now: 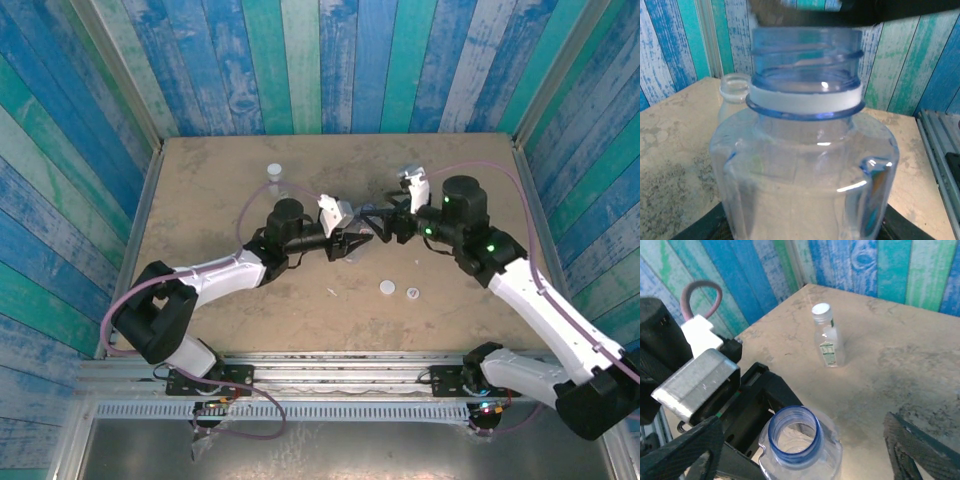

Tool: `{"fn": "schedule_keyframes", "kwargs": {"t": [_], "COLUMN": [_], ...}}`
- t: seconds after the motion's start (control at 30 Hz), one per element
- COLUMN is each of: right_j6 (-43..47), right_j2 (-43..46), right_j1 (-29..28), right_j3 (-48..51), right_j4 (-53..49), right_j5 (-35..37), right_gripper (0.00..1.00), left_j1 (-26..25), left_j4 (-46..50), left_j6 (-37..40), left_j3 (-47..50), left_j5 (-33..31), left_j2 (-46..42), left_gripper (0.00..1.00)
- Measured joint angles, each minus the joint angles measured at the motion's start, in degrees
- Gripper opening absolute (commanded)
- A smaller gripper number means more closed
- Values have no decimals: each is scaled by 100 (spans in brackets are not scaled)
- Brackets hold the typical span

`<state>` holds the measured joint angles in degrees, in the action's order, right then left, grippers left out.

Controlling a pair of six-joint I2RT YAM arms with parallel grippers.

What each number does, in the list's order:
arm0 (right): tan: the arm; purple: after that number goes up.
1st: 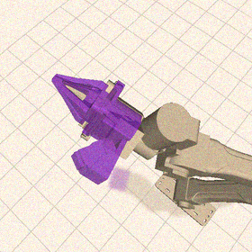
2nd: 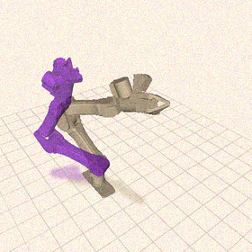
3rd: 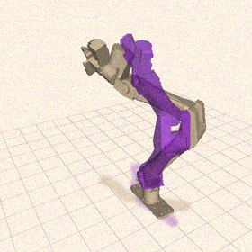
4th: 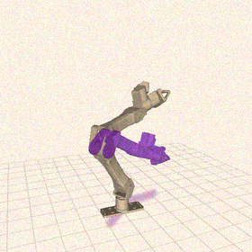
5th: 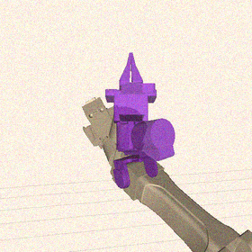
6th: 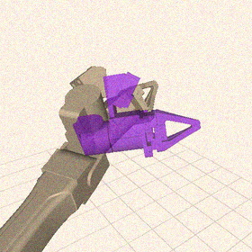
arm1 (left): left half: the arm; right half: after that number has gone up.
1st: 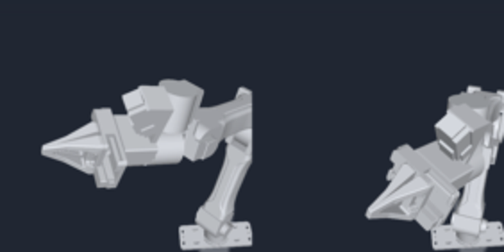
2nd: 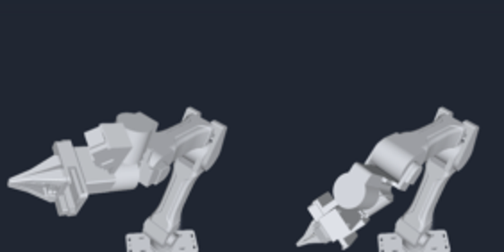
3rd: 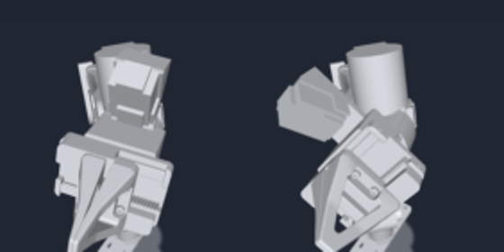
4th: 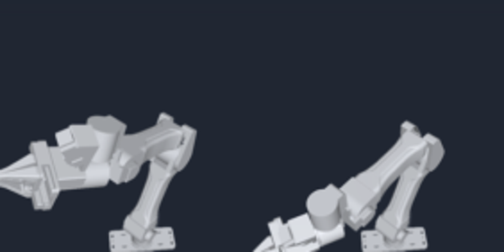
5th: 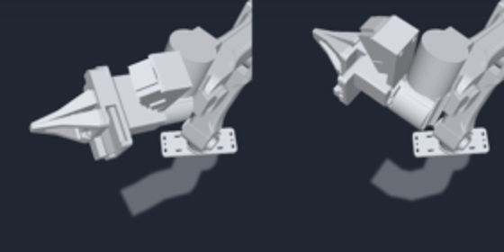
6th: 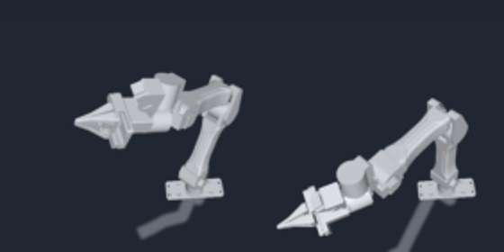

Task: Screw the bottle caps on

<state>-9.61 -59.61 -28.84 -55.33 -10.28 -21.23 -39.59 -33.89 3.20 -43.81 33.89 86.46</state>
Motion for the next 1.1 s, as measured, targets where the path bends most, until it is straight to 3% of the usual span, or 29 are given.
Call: {"fn": "schedule_keyframes", "kwargs": {"t": [0.27,0.53,0.83,1.1], "right_j6": [-31,-721,-1316,-1405], "right_j2": [1010,1058,730,-199], "right_j1": [0,-17,-232,-264], "right_j3": [511,1641,2315,2343], "right_j4": [-1036,-2249,-2559,-2170], "right_j5": [1314,2074,2328,2457], "right_gripper": [89,85,63,52], "left_j1": [0,0,0,0], "left_j4": [-136,-256,-203,-219], "left_j6": [46,46,87,105], "left_j3": [549,680,822,890], "left_j5": [-157,-295,-387,-448], "left_j2": [-177,-505,-662,-697], "left_gripper": [55,55,56,55]}}
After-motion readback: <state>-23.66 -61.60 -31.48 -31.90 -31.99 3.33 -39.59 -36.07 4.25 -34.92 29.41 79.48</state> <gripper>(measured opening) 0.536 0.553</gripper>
